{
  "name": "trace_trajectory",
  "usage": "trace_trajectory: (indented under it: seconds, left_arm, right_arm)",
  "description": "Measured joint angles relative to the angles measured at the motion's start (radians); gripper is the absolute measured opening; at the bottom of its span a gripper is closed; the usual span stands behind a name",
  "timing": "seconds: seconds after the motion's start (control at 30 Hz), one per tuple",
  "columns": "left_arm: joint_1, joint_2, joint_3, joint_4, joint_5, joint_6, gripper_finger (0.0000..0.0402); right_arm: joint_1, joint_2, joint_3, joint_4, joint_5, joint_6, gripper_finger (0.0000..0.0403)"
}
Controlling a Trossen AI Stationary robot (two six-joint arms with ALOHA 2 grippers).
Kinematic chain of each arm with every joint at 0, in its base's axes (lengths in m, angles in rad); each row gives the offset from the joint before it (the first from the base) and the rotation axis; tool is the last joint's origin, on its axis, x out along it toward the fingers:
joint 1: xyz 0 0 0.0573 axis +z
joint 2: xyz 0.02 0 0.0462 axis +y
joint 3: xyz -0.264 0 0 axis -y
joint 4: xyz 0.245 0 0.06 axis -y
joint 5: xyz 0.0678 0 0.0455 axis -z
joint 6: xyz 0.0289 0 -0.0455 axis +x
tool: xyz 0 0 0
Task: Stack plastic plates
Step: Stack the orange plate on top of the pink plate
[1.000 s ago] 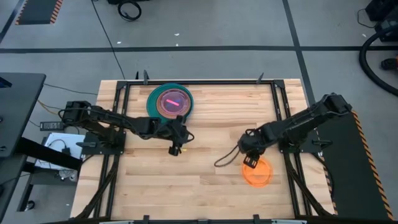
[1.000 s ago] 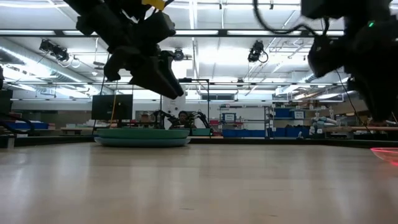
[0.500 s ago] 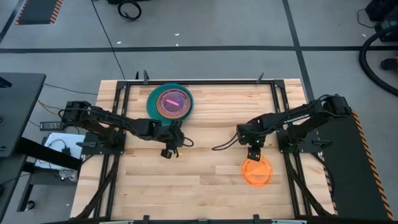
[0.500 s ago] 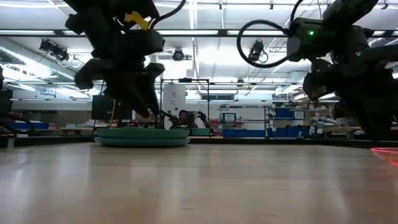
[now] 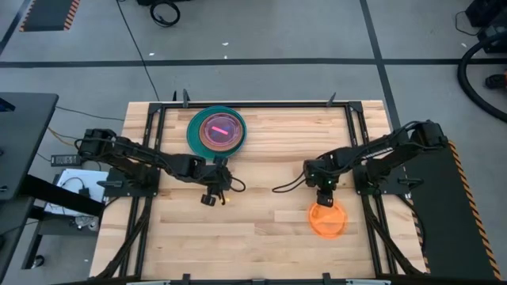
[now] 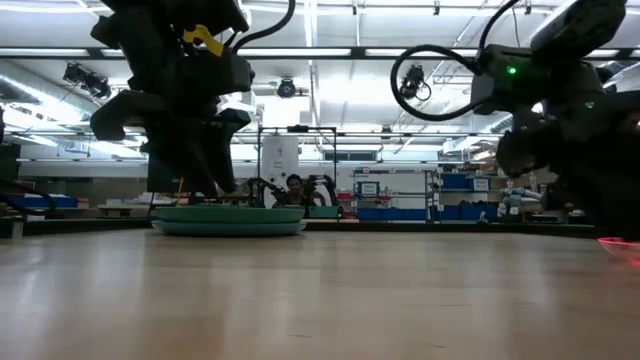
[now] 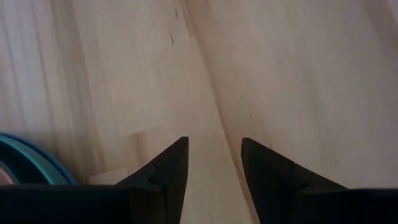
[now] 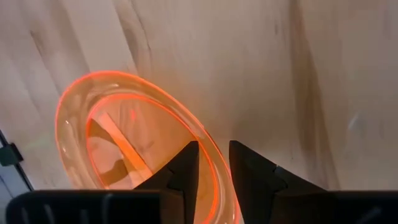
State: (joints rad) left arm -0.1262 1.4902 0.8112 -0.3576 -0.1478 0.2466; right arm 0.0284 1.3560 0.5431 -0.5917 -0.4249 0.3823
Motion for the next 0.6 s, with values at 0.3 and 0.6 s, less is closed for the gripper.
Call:
trace_trajectory:
  seconds: [0.3, 0.6]
  left_arm:
    - [-0.003, 0.000, 0.000, 0.000, 0.000, 0.000, 0.0155]
    - [-0.030, -0.076, 0.002, -0.160, -0.004, -0.068, 0.0155]
  right_arm:
    - [0.042, 0.000, -0.004, 0.049, 0.057, -0.034, 0.0037]
    - [0.034, 0.000, -0.002, 0.172, 0.037, 0.108, 0.0007]
